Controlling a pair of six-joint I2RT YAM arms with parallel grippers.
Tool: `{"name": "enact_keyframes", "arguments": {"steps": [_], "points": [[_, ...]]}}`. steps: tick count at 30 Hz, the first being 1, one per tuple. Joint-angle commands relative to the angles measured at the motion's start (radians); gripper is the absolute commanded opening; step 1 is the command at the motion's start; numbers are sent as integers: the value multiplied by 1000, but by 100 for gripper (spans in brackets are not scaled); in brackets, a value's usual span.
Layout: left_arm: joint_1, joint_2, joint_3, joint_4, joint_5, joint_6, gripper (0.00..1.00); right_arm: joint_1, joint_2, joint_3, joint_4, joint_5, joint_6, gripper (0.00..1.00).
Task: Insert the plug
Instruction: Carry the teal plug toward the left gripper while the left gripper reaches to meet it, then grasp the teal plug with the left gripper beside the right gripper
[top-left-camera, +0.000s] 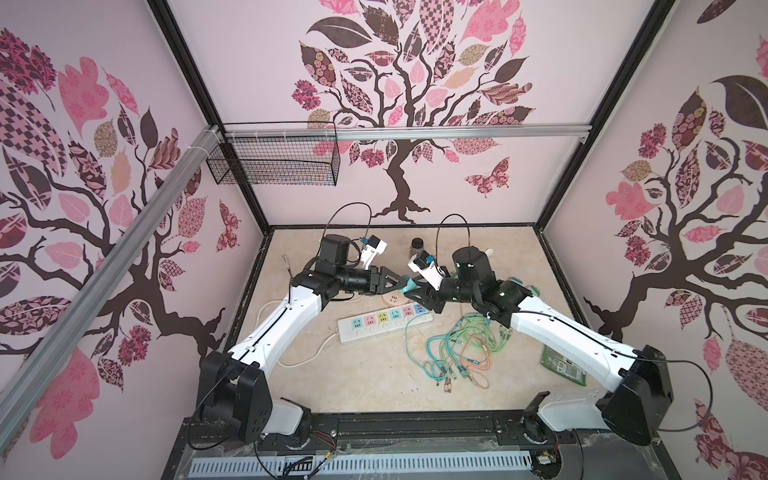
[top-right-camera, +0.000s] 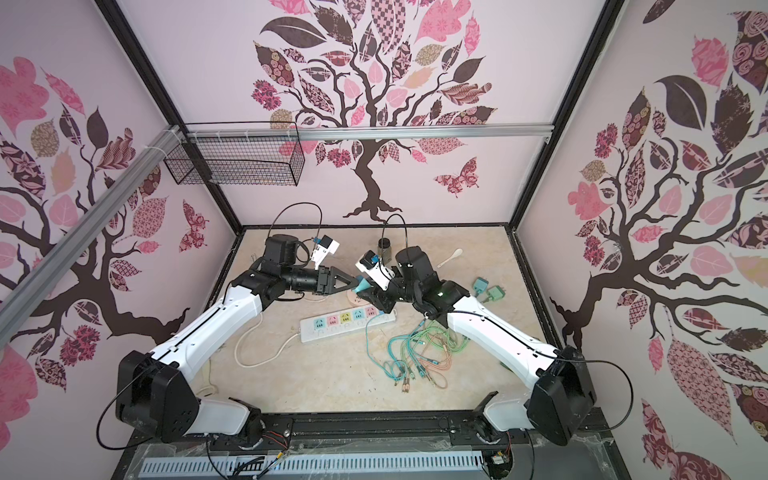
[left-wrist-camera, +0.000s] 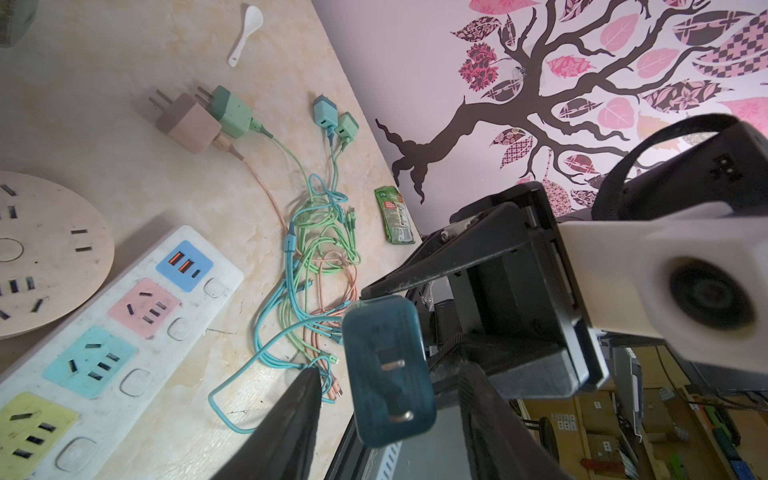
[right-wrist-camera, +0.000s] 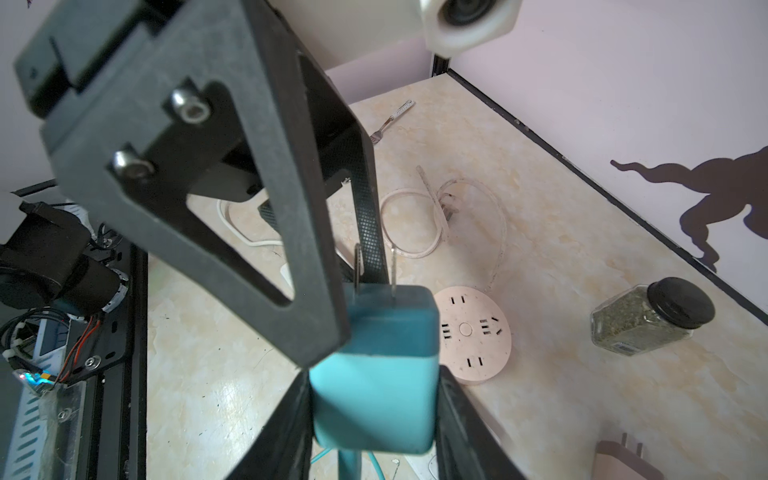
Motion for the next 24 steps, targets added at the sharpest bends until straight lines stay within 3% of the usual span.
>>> {"name": "enact_keyframes", "arguments": {"steps": [1,14,24], "points": [[1,13,38,12,26,8,55,11,-34,24,1,-12,-14,27],[0,16,43,0,54,13,36,22,-33,25,12,12,-12,28],[0,16,46,5,53,12,14,24,-71,-15,48,26,59,43]]}}
